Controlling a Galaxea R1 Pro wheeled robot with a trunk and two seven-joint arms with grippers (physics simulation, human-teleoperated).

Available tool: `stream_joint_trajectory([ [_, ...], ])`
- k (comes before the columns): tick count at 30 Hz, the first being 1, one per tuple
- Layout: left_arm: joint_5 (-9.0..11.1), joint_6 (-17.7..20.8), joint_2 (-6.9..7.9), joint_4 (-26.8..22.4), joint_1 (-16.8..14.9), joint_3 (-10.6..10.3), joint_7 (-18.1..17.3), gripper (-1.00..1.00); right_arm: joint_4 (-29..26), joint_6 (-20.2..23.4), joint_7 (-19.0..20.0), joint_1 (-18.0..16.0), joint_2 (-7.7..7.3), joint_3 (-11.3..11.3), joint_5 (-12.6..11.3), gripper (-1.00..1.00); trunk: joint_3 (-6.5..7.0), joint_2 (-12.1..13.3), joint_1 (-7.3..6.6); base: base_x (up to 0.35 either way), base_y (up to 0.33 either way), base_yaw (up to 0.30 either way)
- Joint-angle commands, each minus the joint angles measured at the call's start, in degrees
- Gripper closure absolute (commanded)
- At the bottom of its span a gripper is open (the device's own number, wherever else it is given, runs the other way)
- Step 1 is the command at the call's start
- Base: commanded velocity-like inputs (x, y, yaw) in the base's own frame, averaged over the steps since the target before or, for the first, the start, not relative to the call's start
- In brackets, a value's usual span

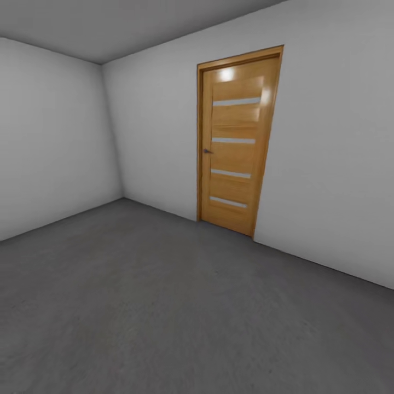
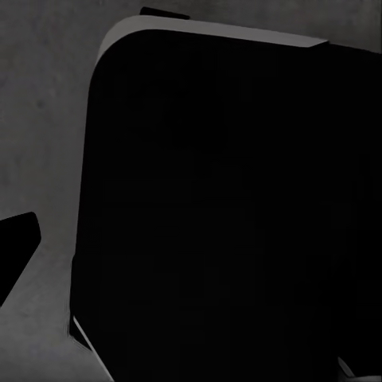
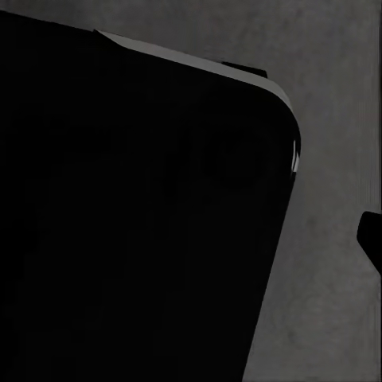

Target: Move the two storage containers from the living room to the garage. In the garage, place one container on the floor and stack the other container on top of it (either order is fine).

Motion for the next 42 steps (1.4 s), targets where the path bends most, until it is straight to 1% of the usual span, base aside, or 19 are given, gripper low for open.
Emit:
stream_joint_trajectory([
  [1,0.4,0.0,-0.02,0.0,0.0,0.0,0.0,-1.0,0.0,-0.2,0.0,0.0,-0.01,0.0,0.2,-1.0,-0.04,0.0,0.03,0.321,0.0,0.252],
  [9,0.4,0.0,-0.06,0.0,0.0,0.0,0.0,-1.0,0.0,-0.2,-0.1,0.0,-0.04,0.1,0.4,-1.0,-0.04,0.0,0.03,0.321,0.0,0.086],
  [42,0.4,0.3,-0.01,0.0,0.0,0.0,0.0,-1.0,0.0,0.0,-0.3,0.0,-0.18,0.3,0.5,-1.0,-0.04,0.0,0.03,0.322,0.0,0.001],
])
